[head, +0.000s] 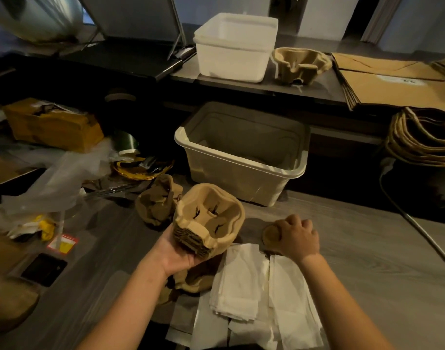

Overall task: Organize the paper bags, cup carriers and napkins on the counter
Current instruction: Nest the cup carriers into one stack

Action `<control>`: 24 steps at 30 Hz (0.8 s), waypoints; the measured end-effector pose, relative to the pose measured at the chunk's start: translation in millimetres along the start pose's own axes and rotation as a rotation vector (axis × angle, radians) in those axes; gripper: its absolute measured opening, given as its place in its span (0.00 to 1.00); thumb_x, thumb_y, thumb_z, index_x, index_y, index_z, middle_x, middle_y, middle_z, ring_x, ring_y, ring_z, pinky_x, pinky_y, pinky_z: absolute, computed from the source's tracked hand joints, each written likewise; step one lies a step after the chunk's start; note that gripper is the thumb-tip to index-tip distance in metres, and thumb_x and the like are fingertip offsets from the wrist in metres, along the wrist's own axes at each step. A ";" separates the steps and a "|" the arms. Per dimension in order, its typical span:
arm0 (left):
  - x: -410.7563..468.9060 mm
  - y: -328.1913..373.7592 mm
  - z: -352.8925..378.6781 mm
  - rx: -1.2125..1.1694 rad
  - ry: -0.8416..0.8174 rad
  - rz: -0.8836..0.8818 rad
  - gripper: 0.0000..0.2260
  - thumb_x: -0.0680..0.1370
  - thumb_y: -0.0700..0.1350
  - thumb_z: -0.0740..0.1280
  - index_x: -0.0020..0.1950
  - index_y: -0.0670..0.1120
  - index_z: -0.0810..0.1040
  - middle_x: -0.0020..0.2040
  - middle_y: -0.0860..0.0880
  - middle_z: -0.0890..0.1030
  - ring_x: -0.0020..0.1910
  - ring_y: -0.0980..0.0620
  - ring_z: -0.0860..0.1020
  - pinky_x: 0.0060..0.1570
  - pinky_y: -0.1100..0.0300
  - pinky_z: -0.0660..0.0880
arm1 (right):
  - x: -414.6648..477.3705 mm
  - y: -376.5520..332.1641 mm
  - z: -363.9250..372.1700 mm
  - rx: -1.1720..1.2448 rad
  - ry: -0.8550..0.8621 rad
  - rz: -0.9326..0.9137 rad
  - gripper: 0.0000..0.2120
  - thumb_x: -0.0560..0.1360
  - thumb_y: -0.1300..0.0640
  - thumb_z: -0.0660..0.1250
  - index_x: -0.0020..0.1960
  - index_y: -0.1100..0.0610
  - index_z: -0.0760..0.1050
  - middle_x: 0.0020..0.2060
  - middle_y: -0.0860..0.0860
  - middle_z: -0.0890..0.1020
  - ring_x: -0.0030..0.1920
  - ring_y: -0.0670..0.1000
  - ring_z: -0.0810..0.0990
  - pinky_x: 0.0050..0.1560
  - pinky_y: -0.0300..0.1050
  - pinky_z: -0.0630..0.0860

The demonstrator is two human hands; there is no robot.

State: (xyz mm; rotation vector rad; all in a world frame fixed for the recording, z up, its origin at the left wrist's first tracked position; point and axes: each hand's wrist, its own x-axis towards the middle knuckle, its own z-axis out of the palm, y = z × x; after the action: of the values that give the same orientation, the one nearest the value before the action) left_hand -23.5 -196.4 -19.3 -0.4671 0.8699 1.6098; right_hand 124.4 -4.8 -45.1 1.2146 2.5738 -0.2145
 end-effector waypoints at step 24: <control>-3.0 -6.0 7.8 0.011 -0.096 -0.052 0.22 0.72 0.55 0.60 0.51 0.37 0.77 0.43 0.33 0.82 0.34 0.35 0.82 0.27 0.44 0.79 | 11.1 -7.7 18.4 -0.111 0.134 -0.019 0.24 0.73 0.41 0.62 0.66 0.49 0.64 0.63 0.49 0.69 0.64 0.59 0.63 0.59 0.57 0.68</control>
State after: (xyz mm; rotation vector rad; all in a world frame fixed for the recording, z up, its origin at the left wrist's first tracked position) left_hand -15.8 -192.3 -13.9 -0.3983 0.7876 1.5659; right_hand 115.3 -6.2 -66.0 1.2022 2.6719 0.0067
